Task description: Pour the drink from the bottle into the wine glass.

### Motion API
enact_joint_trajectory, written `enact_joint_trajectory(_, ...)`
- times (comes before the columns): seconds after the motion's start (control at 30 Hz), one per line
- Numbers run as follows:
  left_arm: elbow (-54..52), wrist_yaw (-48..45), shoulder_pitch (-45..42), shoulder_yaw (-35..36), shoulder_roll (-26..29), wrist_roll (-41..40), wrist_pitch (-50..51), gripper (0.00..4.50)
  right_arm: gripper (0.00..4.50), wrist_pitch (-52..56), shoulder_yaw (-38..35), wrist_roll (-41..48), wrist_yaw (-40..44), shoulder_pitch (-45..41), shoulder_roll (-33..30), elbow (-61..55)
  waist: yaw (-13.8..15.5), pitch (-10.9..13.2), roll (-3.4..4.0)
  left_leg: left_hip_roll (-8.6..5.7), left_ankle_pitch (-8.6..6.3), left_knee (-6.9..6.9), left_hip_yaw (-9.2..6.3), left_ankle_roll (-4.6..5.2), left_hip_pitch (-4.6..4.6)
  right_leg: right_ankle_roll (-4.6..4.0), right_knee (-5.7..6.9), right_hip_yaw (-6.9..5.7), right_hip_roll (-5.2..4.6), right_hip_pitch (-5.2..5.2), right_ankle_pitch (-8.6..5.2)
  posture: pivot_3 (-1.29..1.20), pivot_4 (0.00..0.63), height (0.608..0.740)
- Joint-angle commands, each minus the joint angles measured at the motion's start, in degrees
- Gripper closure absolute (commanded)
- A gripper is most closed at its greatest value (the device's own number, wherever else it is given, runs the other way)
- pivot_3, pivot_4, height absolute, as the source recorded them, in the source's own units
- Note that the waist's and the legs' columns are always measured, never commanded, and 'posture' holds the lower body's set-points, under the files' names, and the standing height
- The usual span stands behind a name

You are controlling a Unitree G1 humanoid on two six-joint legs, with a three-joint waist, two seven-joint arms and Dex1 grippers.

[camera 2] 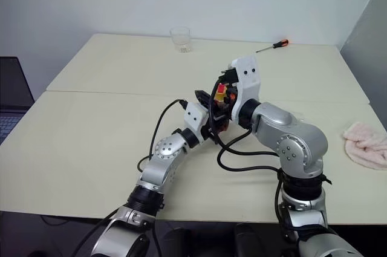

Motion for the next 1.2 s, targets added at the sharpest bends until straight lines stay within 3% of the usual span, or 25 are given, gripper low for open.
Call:
enact_joint_trajectory(0.03,-3.2,-0.1,-0.3,0.0,-0.5,-0.5,-1.8,3.65,0.0,-2.1,-1.0,-0.8,-0.6,-2.1,0.7,0.5,0.0,0.0,0.0,0.01,0.0,0.0,-0.01,0.0,0.0,0.0,0.0,0.0,0.0,0.0,0.0,0.0,0.15,0.74)
enact_joint_trajectory(0.4,-3.6,-0.2,0.1,-0.5,-0.5,-0.3,-1.8,3.65,0.0,-8.0,-1.0,-5.4,-0.2,-3.9,1.0,7.2,0.0,0.0,0.0,0.01,0.0,-0.01,0.01,0.0,0.0,0.0,-0.01,0.0,0.01,-0.01,0.0,0.0,0.15,0.74)
enact_joint_trajectory(1.2,-2.8,-0.8,-0.3,-0.7,-0.9,-0.3,-2.3,3.66,0.0,-6.9,-3.2,-5.6,-1.6,-0.1,-0.3,4.0,0.0,0.0,0.0,0.02,0.0,-0.01,-0.01,0.0,-0.01,0.0,0.0,0.0,0.01,-0.01,0.0,0.0,0.15,0.74)
